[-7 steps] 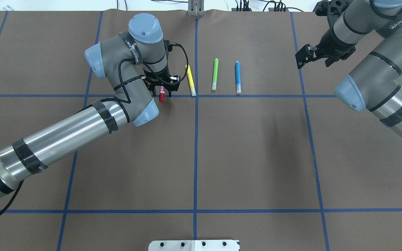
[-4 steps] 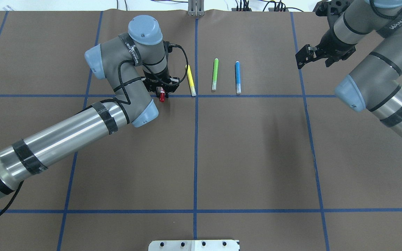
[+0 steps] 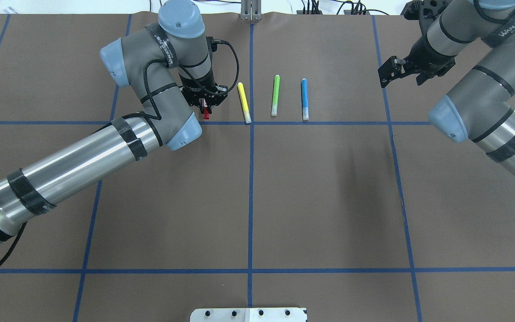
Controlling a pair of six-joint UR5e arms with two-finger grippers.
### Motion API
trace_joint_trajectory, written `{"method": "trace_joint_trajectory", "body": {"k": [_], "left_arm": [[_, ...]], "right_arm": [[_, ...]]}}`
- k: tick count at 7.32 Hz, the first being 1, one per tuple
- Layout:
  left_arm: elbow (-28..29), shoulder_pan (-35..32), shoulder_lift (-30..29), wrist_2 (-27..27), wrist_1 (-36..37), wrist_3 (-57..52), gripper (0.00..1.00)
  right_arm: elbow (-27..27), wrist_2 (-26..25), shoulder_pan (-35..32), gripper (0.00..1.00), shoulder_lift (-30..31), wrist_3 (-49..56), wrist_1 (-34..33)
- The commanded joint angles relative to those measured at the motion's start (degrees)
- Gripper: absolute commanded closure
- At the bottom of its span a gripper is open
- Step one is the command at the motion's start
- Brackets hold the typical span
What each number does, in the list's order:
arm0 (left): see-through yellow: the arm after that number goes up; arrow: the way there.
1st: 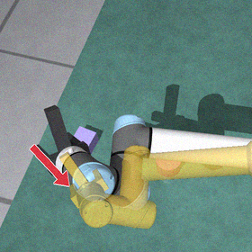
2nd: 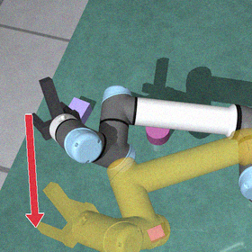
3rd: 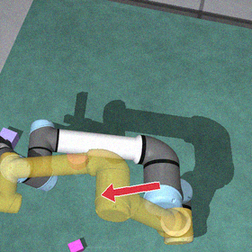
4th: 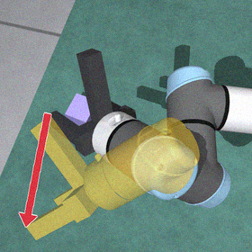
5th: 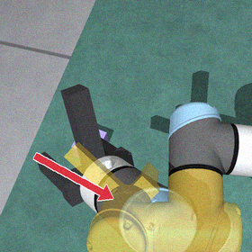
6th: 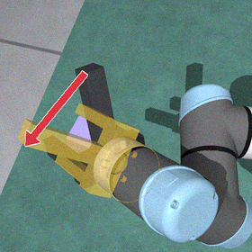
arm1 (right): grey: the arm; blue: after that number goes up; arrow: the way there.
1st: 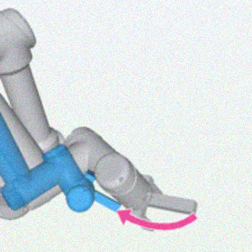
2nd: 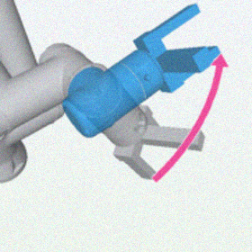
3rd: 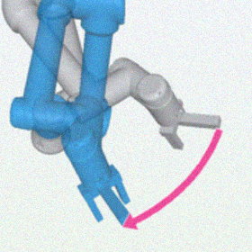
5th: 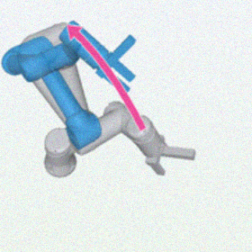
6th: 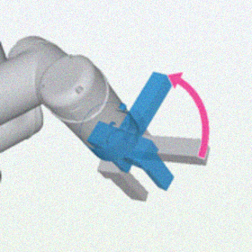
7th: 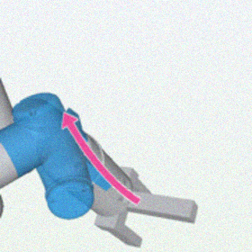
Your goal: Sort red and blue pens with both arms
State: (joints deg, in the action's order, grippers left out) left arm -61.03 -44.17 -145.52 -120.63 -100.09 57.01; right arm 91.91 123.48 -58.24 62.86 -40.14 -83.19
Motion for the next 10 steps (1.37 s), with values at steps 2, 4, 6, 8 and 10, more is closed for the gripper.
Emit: {"method": "trace_joint_trajectory", "body": {"k": [2, 4, 6, 8, 10], "left_arm": [[-1.11, -4.25, 0.23, -2.77, 1.22, -0.93, 1.0], [-1.11, -5.75, 0.41, -2.86, 1.22, -2.77, 1.0], [-1.11, -6.36, 0.93, -2.86, 1.13, -3.65, 1.0], [-1.11, -6.72, 1.03, -2.86, 1.13, -3.66, 1.0], [-1.11, -6.72, 1.03, -2.86, 1.13, -3.75, 1.0]], "right_arm": [[-9.24, -0.34, 2.33, 0.04, -9.46, -4.14, -0.13], [-20.05, -3.22, 5.84, 0.04, -18.25, -4.24, 0.13], [-28.06, -4.56, 8.31, 0.05, -20.92, -5.91, 7.29], [-33.37, -7.44, 10.59, 0.06, -24.62, -6.26, 8.22], [-33.55, -8.08, 12.27, 0.04, -24.88, -10.01, 8.3]]}}
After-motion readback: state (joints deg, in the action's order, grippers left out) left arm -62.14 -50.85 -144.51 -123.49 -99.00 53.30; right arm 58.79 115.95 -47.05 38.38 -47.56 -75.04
